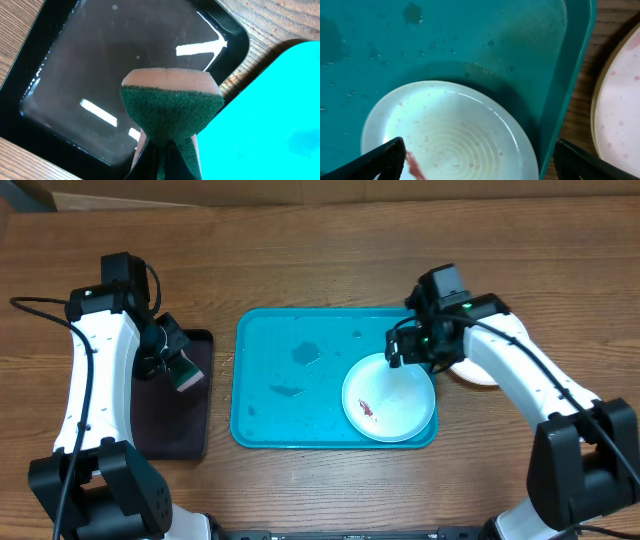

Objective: Clean dirty plates on tray and stack at the side
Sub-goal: 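Grasp the remaining stained plate rim with right gripper, slide it left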

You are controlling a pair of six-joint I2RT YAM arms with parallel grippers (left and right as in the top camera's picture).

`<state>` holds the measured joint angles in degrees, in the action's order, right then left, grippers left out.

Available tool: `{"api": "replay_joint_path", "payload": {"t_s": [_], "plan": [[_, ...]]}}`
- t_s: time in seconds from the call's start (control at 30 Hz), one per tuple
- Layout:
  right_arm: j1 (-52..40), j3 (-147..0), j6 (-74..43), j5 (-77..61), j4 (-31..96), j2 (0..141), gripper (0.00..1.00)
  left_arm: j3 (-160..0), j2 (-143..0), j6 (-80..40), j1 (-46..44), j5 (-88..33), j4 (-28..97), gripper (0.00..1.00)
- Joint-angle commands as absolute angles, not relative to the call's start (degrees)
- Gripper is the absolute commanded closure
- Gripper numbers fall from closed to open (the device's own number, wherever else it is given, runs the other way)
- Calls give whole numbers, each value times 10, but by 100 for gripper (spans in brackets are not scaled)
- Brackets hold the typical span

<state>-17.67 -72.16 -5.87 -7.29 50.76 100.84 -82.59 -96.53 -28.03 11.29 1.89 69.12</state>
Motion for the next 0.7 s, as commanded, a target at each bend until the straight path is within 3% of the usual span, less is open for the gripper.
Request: {"api": "replay_joint_path", "payload": {"t_s": [0.0, 0.67], "plan": [[-192, -719, -7, -3, 507, 1035, 6, -822, -962, -267, 112, 17, 689, 96], [-195, -719, 17, -23, 541, 1101, 25, -822, -962, -268, 112, 16, 689, 96]]}}
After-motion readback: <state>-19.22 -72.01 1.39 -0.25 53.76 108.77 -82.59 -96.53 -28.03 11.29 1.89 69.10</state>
